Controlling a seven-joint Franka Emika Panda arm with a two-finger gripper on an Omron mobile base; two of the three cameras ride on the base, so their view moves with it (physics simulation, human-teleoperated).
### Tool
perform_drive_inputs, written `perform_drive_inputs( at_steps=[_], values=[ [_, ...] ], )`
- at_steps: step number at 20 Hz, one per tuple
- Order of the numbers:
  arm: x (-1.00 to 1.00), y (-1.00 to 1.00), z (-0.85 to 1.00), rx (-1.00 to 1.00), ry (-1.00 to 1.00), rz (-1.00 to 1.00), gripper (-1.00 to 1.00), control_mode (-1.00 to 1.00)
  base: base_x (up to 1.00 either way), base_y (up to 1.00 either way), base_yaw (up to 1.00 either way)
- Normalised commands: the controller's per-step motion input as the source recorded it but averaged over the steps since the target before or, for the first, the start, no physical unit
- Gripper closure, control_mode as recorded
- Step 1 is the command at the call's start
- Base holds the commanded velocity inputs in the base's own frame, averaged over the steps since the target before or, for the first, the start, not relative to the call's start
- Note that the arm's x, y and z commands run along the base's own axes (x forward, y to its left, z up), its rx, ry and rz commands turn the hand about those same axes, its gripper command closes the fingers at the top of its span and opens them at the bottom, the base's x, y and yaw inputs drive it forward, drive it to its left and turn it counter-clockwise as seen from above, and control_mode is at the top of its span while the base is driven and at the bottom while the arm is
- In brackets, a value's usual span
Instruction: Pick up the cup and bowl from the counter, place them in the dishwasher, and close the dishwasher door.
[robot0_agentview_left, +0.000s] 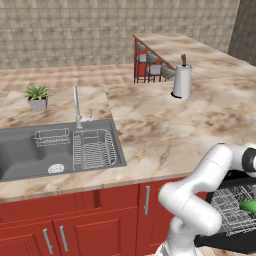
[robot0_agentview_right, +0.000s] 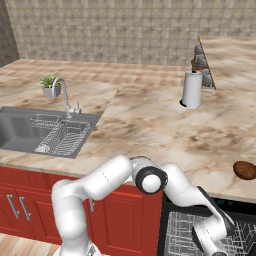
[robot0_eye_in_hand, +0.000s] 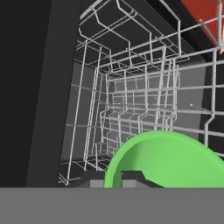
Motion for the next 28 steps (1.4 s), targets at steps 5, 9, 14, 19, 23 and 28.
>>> perform_drive_inputs(
  at_steps=[5,9,14,19,23,28],
  values=[
    [0.20,-0.12,-0.80,0.00,0.06,0.00,1.00,-1.00,0.00,0.00,0.00],
    [0.04,-0.11,-0.37,0.00,0.01,0.00,-1.00,-1.00,0.00,0.00,0.00],
    [-0.22,-0.15,0.07,0.00,-0.05,0.00,-1.00,-1.00,0.00,0.00,0.00],
    [-0.42,-0.25,0.30,0.00,-0.11,0.00,-1.00,-1.00,0.00,0.00,0.00],
    [-0.46,-0.27,0.16,0.00,-0.10,0.00,-1.00,-1.00,0.00,0.00,0.00],
    [-0.58,-0.23,0.45,-0.01,-0.13,0.00,-1.00,-1.00,0.00,0.00,0.00]
  ],
)
